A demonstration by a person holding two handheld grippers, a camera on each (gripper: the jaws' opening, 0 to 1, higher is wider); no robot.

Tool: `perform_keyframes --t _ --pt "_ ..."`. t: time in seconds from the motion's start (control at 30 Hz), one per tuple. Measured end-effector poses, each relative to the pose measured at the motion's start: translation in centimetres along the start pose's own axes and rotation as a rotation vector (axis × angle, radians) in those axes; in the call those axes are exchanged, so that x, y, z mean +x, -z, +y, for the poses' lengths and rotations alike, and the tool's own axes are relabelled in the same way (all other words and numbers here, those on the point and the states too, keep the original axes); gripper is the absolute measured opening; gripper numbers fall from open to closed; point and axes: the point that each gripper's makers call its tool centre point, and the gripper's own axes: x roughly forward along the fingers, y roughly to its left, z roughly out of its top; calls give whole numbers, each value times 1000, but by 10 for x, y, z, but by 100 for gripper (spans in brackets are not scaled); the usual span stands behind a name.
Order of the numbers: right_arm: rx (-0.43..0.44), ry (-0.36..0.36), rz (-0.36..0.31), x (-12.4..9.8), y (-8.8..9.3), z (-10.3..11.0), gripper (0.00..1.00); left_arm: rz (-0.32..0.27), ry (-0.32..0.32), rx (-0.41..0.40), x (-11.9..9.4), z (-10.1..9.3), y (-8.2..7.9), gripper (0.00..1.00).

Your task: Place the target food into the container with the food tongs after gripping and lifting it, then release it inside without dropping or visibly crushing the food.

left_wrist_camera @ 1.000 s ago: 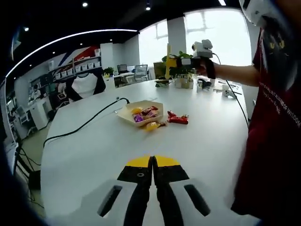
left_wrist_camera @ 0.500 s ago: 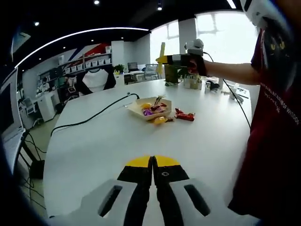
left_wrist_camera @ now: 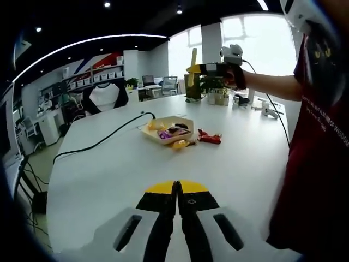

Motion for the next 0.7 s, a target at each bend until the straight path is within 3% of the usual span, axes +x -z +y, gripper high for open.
perform_keyframes --t 0.7 --pt "38 131 -26 -93 15 -7 25 -67 73 20 34 -12 -35 1"
